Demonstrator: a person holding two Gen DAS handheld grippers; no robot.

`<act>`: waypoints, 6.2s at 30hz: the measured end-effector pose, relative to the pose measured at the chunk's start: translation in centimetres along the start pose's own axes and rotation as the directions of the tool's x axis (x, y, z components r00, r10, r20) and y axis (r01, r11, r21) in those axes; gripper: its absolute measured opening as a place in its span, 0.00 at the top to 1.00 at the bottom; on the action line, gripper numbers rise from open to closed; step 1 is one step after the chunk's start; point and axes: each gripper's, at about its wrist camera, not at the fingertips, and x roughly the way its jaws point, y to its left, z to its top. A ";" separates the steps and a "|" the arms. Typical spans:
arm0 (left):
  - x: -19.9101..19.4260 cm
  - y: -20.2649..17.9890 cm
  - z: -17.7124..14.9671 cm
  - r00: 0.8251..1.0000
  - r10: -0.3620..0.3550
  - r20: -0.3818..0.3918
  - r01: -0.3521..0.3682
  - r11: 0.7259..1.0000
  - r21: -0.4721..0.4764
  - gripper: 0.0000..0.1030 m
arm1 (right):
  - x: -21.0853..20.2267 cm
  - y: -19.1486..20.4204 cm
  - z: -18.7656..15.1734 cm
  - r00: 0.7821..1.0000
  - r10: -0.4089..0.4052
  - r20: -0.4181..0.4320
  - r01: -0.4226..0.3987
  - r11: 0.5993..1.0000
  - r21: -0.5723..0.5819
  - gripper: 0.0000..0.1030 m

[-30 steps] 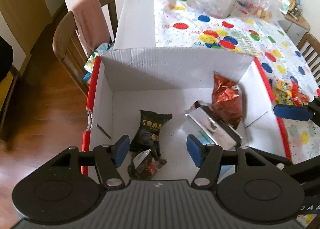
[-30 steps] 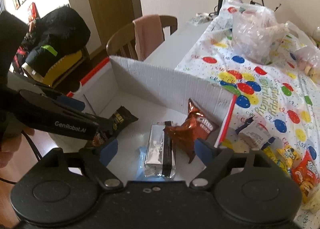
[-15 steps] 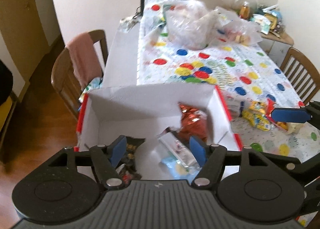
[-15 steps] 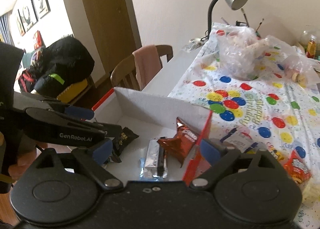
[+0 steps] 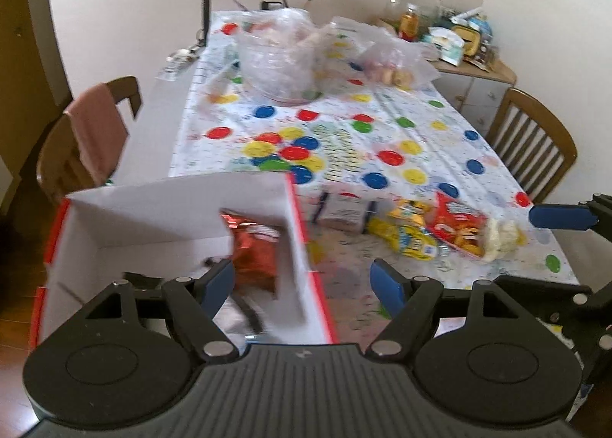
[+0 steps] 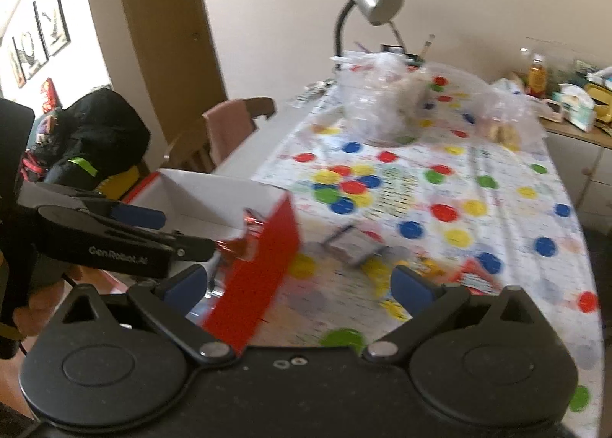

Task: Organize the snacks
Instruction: 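Withdraw both grippers from the box toward the remaining snacks, then grasp the pale cream packet with the right gripper while the left grasps the yellow Minions stick packet, then carry both held packets over into the red box, then open both grippers to drop the packets into the box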

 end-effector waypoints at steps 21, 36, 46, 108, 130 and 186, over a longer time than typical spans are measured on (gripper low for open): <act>8.8 -11.8 0.2 0.990 -0.011 -0.140 0.005 0.999 -0.037 0.24 | 1.9 -17.0 -5.6 0.983 -0.110 -0.144 0.120 0.991 0.066 0.03; 15.1 -10.6 2.2 0.964 0.048 -0.263 -0.117 0.960 -0.255 0.24 | 9.2 -16.9 -5.8 0.957 -0.042 -0.287 -0.048 0.952 -0.301 0.15; 20.7 -10.0 2.9 0.932 0.007 -0.361 -0.163 0.900 -0.404 0.24 | 10.4 -18.3 -6.9 0.947 -0.062 -0.316 -0.046 0.945 -0.324 0.30; 10.0 -10.5 -0.5 0.971 -0.057 -0.233 0.013 0.982 -0.189 0.51 | -0.5 -13.5 -6.6 0.990 -0.046 -0.131 0.066 0.986 0.153 0.75; -0.2 0.9 -0.1 0.993 -0.057 -0.102 0.045 0.992 -0.122 0.50 | 0.1 0.4 -1.2 0.999 -0.023 -0.046 0.031 0.985 0.168 0.75; 5.7 16.5 -5.3 0.964 0.080 -0.255 -0.092 0.995 -0.033 0.50 | 17.3 15.6 -1.0 0.956 -0.015 -0.292 0.004 0.999 -0.040 0.69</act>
